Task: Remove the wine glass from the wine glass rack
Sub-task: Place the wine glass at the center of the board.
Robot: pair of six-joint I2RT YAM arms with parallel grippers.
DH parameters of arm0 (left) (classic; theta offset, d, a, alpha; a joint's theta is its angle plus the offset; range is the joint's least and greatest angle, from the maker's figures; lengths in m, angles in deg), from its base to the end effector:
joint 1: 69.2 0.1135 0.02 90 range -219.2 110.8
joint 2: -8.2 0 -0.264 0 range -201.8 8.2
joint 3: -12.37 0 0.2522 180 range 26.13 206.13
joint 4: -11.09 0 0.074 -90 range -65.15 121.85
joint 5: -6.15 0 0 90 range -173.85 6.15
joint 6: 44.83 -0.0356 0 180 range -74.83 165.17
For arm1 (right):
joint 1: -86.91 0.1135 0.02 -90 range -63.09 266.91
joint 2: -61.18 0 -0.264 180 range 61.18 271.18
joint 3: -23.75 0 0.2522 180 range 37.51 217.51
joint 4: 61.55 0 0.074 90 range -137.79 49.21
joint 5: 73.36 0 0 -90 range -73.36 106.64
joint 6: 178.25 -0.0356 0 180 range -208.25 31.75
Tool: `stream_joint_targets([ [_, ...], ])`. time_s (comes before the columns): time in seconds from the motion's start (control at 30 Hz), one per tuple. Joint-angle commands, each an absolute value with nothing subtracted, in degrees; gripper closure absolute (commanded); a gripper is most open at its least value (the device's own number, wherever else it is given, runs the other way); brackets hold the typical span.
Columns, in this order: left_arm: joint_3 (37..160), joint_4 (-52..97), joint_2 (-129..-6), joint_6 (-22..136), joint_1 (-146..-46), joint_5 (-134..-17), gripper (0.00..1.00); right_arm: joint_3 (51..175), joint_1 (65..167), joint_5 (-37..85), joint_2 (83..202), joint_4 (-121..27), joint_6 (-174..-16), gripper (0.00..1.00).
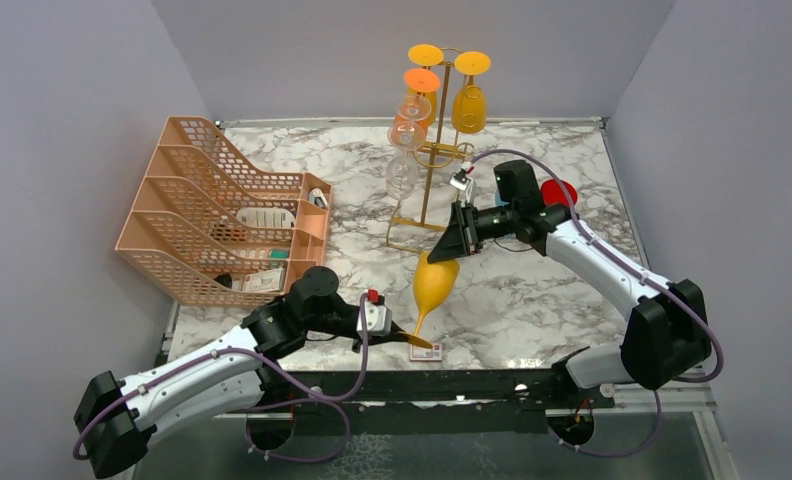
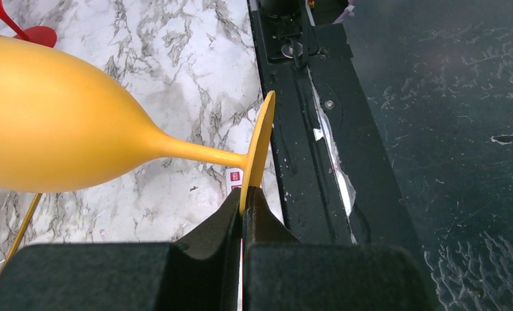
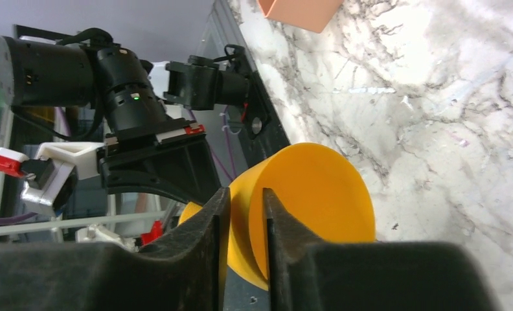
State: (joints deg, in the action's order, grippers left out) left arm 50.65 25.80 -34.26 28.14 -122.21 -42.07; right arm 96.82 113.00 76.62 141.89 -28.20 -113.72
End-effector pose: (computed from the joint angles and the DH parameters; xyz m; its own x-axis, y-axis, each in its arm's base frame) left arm 0.0845 -0.1516 0.2408 0.0993 0.2312 -0.9678 0.9892 -0.1282 0.0709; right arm 0.2529 0.1581 0.2803 -0.8789 -0.1908 -0.4372 -0.4752 0.2702 0.8373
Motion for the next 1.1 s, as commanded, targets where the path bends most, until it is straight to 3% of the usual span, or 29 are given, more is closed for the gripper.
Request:
stream_joint_targets([
  [0.0,49.91,26.26,-33.98,27.15,-122.25,-43.60,1.00,95.51,112.94,72.39,138.74,-28.04,-114.70,0.81],
  [0.1,49.93,26.68,-34.49,27.24,-122.28,-43.66,1.00,94.12,112.80,71.72,137.52,-30.18,-116.28,0.99],
  [0.27,50.43,26.66,-35.77,27.17,-122.29,-43.69,0.99,92.34,112.82,74.31,135.61,-34.89,-118.78,0.99],
  [0.3,50.51,26.73,-36.08,27.33,-122.26,-43.77,0.94,92.09,112.84,74.17,135.22,-35.22,-118.98,0.99],
  [0.4,50.85,26.55,-36.88,28.59,-122.28,-44.11,0.63,91.58,112.84,73.54,134.11,-35.83,-119.28,0.99],
  [0.47,51.27,26.68,-37.41,29.42,-122.22,-44.20,0.53,91.48,112.84,72.54,133.52,-35.69,-119.30,0.99],
  [0.8,52.20,26.09,-38.61,32.56,-122.25,-49.75,0.29,91.30,112.84,65.98,131.38,-33.62,-119.40,0.99],
  [0.93,51.82,23.26,-37.29,37.63,-122.21,-59.85,0.13,91.66,112.90,62.39,130.75,-31.38,-118.26,0.99],
  [0.97,51.88,23.03,-36.86,39.17,-122.21,-62.99,0.03,91.65,112.90,61.29,130.37,-31.05,-118.08,0.99],
  [1.07,52.18,23.95,-36.33,45.01,-122.20,-75.92,0.01,91.40,112.92,57.42,129.08,-30.01,-117.56,0.99],
])
